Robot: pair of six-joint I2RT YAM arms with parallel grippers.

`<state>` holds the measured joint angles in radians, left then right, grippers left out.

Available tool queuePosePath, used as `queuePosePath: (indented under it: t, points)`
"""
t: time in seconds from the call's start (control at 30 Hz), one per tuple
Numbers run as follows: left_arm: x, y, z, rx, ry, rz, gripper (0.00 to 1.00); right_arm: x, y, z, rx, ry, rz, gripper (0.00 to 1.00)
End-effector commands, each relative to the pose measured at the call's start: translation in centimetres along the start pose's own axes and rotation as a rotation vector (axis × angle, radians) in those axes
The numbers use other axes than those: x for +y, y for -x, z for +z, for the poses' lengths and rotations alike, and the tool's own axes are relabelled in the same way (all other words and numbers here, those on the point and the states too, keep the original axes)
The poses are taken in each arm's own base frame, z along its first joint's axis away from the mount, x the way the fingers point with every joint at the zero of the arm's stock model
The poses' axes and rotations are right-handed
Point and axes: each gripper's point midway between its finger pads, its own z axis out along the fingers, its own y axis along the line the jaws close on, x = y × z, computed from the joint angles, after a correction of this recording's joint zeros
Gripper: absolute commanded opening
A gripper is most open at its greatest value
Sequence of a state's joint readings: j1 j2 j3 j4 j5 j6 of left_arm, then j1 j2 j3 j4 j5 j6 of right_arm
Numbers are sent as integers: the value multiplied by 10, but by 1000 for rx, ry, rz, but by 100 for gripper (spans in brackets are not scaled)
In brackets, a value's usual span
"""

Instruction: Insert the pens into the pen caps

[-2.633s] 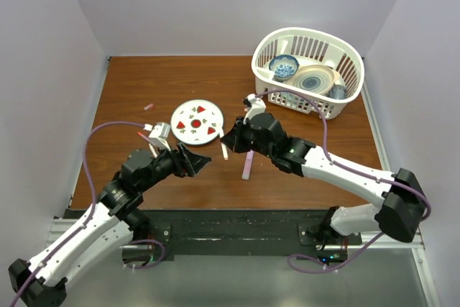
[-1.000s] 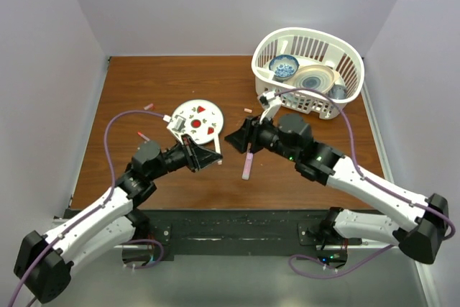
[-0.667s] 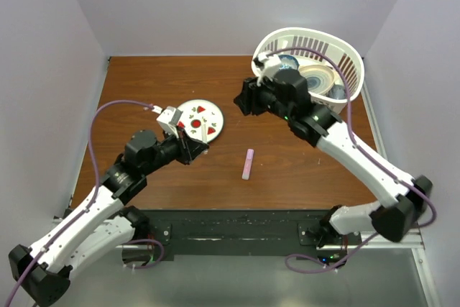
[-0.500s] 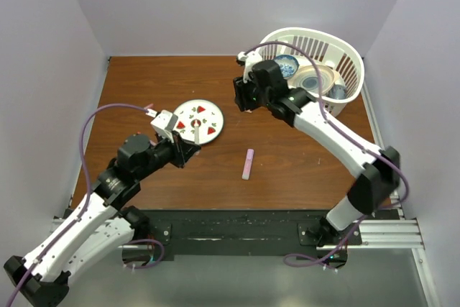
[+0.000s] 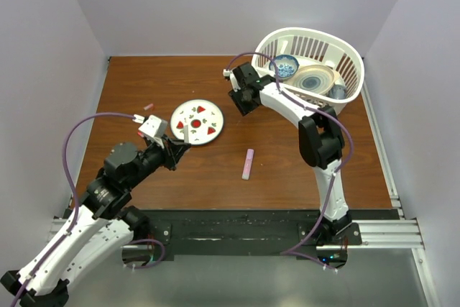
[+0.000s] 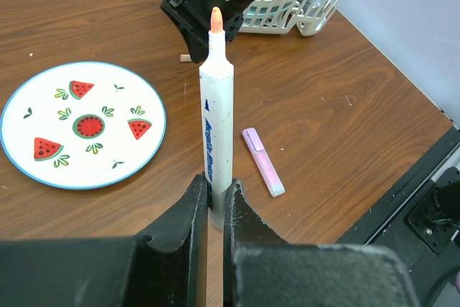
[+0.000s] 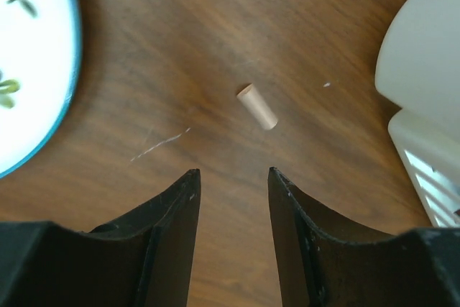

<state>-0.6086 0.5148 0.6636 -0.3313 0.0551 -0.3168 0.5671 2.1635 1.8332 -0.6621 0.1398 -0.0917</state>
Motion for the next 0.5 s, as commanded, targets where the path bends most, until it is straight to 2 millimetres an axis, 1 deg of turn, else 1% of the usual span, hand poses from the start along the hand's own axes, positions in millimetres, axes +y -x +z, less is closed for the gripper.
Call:
queuePosePath:
  t: [0.0, 0.03, 0.1, 0.13, 0.2, 0.23, 0.33, 0.37, 0.4, 0.47]
  points:
    - [3, 11, -1, -44, 12, 31, 0, -15, 26, -6, -48, -35, -22, 48]
    - [3, 11, 0, -44, 12, 32, 0, -13, 25, 2, -37, -37, -29, 49]
    - [2, 10, 0, -42, 8, 34, 0, -16, 25, 8, -31, -44, -41, 50]
    - [2, 10, 0, -41, 6, 34, 0, -15, 21, 16, -16, -41, -45, 51]
    - [2, 11, 0, -43, 7, 34, 0, -17, 21, 21, -11, -40, -49, 51]
    - [3, 11, 0, -44, 10, 34, 0, -16, 18, 26, -1, -34, -51, 51]
    - [3, 11, -1, -48, 12, 34, 0, -18, 23, 30, -10, -27, -52, 51]
    - [3, 11, -1, -47, 9, 34, 0, -17, 21, 35, -1, -29, -54, 51]
    - [3, 12, -1, -49, 11, 34, 0, -19, 24, 36, -6, -33, -51, 51]
    - [3, 11, 0, -48, 12, 34, 0, -18, 20, 42, 8, -29, -52, 51]
